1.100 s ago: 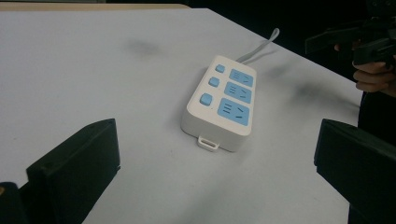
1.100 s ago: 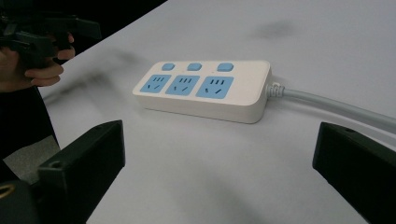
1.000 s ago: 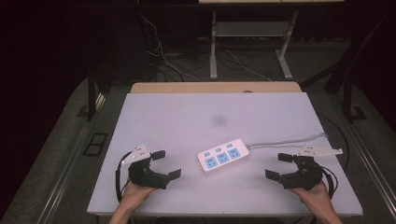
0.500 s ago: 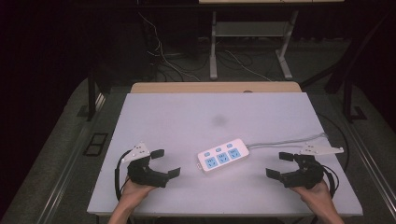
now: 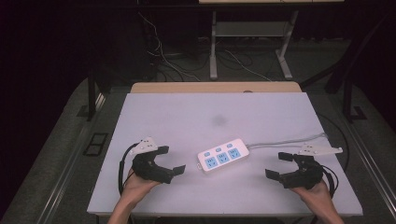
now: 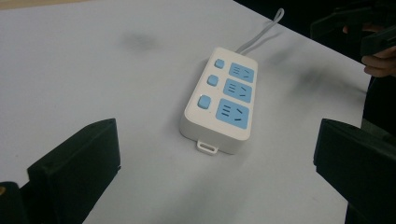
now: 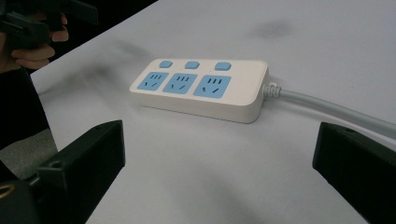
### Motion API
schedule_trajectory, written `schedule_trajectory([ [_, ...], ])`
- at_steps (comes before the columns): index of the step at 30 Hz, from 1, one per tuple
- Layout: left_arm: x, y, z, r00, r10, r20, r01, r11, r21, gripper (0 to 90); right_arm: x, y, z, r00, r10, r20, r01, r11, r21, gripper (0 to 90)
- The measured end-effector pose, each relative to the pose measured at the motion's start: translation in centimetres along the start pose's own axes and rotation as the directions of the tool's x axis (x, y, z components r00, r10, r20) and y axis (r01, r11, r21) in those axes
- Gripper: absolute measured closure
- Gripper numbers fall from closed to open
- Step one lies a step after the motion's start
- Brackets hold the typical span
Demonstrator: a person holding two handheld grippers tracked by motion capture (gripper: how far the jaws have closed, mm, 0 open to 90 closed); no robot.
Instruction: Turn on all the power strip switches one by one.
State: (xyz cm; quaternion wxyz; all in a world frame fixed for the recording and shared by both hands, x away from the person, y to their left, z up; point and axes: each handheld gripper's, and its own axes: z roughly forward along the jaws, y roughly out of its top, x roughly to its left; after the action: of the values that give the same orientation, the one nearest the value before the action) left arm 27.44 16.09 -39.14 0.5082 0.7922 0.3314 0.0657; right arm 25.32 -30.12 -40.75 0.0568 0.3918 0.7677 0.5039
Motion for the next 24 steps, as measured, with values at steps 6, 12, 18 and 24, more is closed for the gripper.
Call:
schedule_trajectory([
  [6,-0.1,0.9,0.4,0.9998,0.014,0.013,-0.015,0.9994,0.032,0.0,0.1,0.0,0.0,1.0,-0.004,0.0,0.004,1.0,0.001,2.2],
  [12,0.1,1.9,0.8,0.9996,0.018,0.023,-0.019,0.9984,0.053,0.0,0.0,0.0,-0.1,1.0,-0.002,0.003,0.002,1.0,0.0,2.2],
  [18,0.3,2.9,1.3,0.9992,0.023,0.033,-0.025,0.997,0.073,0.0,0.0,0.0,-0.3,1.0,-0.003,0.004,0.003,1.0,-0.004,2.2],
  [24,0.6,3.8,2.0,0.9985,0.033,0.044,-0.038,0.9938,0.105,0.0,0.0,0.0,-0.3,1.0,-0.005,0.005,0.005,1.0,-0.004,2.2],
])
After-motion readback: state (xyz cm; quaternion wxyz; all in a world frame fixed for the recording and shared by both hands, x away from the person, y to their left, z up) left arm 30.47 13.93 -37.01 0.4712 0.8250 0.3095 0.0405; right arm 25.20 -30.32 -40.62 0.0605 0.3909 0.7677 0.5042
